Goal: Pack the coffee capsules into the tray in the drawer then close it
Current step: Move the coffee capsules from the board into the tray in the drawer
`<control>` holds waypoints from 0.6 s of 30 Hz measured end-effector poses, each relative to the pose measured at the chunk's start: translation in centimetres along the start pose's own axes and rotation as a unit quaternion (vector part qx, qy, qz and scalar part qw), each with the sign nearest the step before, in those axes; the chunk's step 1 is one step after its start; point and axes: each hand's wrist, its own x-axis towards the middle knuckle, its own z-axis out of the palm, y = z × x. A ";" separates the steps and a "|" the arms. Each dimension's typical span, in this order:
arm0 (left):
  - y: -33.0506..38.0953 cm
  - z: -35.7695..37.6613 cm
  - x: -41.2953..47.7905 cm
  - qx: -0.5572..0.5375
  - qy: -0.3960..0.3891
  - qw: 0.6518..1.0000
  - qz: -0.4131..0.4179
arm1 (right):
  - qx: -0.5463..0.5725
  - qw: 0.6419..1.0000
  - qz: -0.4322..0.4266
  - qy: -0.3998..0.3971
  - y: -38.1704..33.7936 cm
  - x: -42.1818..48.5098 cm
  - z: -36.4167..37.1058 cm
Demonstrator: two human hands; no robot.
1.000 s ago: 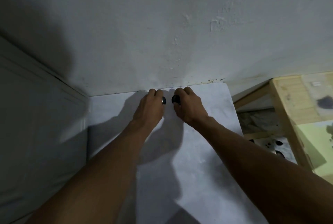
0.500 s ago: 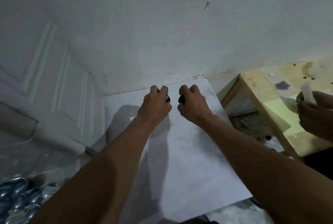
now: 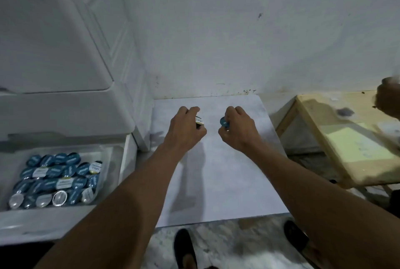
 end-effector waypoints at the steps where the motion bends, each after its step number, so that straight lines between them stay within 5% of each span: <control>1: -0.2 -0.3 -1.1 -0.005 -0.001 1.000 -0.013 | 0.008 1.000 -0.010 0.000 -0.5 -0.7 0.0; 18: -10.3 -10.3 -14.2 -0.198 0.132 0.960 -0.149 | 0.046 0.983 -0.158 -0.080 -16.0 -6.5 4.4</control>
